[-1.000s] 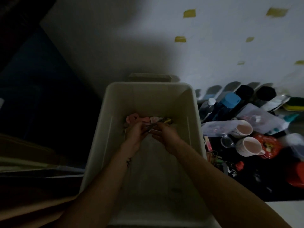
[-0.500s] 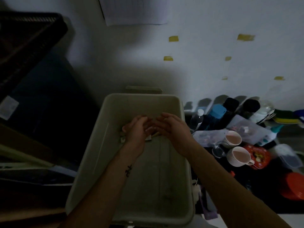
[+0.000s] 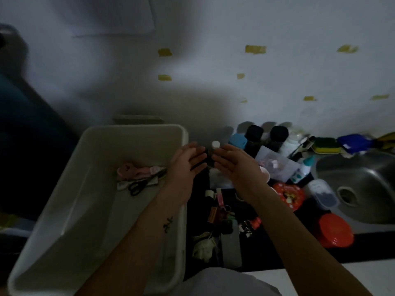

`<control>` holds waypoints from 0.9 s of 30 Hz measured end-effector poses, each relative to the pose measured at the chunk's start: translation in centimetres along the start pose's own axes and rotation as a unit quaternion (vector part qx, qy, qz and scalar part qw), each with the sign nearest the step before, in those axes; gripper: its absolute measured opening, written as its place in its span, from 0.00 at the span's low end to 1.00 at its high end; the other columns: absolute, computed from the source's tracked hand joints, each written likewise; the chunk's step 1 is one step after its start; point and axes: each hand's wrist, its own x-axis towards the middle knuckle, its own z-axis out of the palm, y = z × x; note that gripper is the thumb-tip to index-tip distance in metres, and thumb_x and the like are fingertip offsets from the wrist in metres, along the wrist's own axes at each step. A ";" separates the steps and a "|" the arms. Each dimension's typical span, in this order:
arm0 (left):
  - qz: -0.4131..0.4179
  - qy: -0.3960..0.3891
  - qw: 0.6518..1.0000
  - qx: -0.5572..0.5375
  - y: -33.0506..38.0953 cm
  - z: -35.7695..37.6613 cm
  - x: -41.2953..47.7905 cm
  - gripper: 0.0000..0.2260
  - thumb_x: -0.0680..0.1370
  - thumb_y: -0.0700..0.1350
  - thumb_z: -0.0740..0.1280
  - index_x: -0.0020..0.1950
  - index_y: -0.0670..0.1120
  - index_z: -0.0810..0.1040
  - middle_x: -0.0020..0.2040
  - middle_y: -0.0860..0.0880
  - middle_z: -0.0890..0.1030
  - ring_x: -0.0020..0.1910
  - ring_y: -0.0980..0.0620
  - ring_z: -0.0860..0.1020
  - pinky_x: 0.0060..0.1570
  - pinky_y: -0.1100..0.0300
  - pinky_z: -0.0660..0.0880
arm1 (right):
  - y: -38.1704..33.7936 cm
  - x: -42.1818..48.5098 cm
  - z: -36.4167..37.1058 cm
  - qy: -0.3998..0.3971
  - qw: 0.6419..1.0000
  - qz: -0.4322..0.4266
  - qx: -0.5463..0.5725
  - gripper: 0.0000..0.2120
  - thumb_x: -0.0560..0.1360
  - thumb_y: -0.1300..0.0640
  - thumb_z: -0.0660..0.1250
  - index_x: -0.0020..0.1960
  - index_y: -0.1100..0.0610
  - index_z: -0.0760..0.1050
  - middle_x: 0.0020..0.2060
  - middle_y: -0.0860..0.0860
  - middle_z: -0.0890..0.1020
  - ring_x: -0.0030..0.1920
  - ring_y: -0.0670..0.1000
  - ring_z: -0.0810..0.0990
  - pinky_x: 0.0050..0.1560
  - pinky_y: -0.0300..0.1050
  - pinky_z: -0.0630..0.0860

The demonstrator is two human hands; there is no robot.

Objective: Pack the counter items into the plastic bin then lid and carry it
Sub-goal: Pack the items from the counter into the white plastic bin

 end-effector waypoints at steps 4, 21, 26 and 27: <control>-0.002 0.004 0.999 0.034 -2.6 3.2 -0.8 0.08 0.83 0.40 0.58 0.55 0.46 0.76 0.52 0.45 0.83 0.48 0.50 0.82 0.45 0.58 0.78 | -0.7 -0.1 -4.1 0.021 0.999 0.008 -0.025 0.12 0.80 0.65 0.59 0.60 0.61 0.76 0.52 0.58 0.84 0.53 0.55 0.84 0.58 0.50 0.79; -0.113 0.190 0.965 0.140 -17.9 1.4 -4.5 0.08 0.82 0.38 0.60 0.54 0.45 0.78 0.50 0.46 0.82 0.45 0.52 0.80 0.45 0.59 0.77 | 10.0 1.2 -19.7 0.038 0.961 0.194 -0.192 0.12 0.82 0.59 0.59 0.62 0.59 0.74 0.54 0.56 0.82 0.52 0.54 0.82 0.52 0.46 0.79; -0.154 0.202 0.956 0.147 -22.1 1.6 -6.1 0.08 0.80 0.38 0.62 0.50 0.48 0.79 0.50 0.44 0.83 0.50 0.46 0.81 0.48 0.54 0.78 | 11.3 0.0 -23.1 0.035 0.945 0.168 -0.279 0.10 0.81 0.61 0.60 0.58 0.58 0.77 0.51 0.54 0.81 0.47 0.50 0.80 0.48 0.43 0.78; -0.163 0.200 0.954 0.152 -22.8 1.8 -6.4 0.08 0.80 0.39 0.62 0.49 0.49 0.79 0.52 0.44 0.83 0.52 0.44 0.80 0.47 0.52 0.78 | 11.5 -0.2 -23.7 0.020 0.940 0.158 -0.303 0.10 0.81 0.62 0.60 0.59 0.56 0.77 0.51 0.54 0.81 0.48 0.50 0.80 0.51 0.45 0.78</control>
